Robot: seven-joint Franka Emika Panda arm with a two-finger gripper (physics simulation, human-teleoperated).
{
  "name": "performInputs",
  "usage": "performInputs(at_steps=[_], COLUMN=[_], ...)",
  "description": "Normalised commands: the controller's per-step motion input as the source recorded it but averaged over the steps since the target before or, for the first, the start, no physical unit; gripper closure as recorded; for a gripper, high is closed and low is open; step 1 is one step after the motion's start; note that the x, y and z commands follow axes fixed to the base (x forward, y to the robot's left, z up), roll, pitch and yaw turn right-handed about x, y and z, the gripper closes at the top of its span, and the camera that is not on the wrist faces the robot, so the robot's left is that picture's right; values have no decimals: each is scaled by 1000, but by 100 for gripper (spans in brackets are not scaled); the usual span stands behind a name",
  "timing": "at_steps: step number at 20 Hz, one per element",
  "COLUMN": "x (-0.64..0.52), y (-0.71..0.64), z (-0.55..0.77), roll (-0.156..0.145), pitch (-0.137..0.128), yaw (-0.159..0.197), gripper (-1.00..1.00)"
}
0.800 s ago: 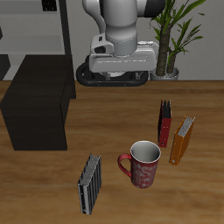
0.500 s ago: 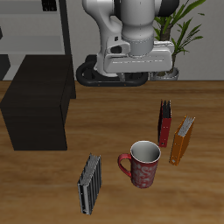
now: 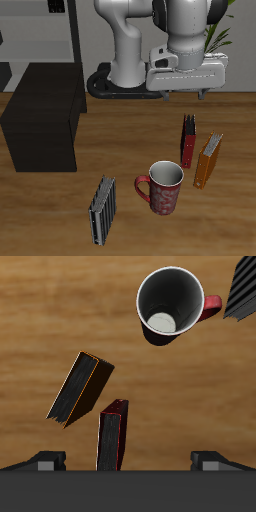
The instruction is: Place the orange book flat on top of the shelf
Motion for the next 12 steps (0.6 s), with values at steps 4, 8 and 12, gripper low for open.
performInputs(at_steps=[4,8,12], x=[272,160,170], y=[641,379,380], z=[-140,-99,-161], roll=[-23,5,28], pitch=[-28,-14,-40], yaw=[-10,-28,-23], gripper=[-100,-100,-100])
